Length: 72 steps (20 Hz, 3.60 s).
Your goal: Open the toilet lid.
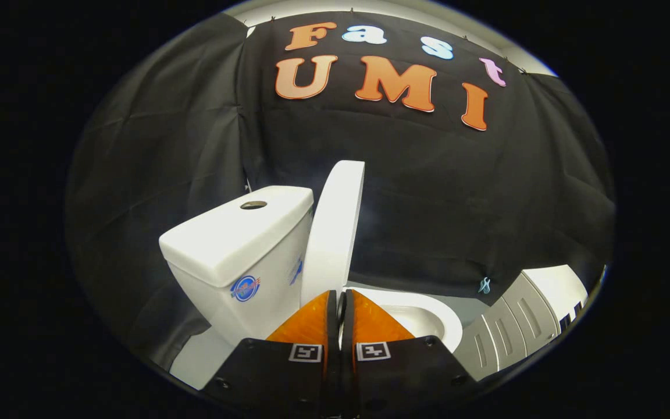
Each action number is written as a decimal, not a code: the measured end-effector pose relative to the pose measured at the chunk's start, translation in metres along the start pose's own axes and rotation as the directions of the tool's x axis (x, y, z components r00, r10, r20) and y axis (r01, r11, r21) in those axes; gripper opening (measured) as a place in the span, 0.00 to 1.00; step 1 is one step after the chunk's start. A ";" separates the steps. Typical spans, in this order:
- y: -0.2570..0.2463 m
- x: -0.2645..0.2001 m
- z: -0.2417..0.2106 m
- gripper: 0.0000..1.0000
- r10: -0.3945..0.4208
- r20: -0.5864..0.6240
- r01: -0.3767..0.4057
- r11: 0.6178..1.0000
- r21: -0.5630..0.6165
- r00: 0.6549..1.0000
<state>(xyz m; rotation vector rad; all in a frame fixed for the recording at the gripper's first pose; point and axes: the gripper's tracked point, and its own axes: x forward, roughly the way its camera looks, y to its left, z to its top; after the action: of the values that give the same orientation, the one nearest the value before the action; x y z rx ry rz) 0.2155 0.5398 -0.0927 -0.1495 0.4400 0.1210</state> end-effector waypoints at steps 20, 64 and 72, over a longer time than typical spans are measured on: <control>0.069 0.011 0.002 0.08 -0.013 0.018 0.016 0.991 -0.136 1.000; -0.365 -0.154 0.078 0.95 -0.068 0.293 -0.001 0.974 0.226 0.954; -0.463 -0.211 0.056 0.95 -0.147 0.309 0.057 0.957 0.284 0.940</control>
<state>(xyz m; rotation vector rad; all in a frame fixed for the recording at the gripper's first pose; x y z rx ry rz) 0.1182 0.0771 0.1031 0.1185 0.1118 -0.0197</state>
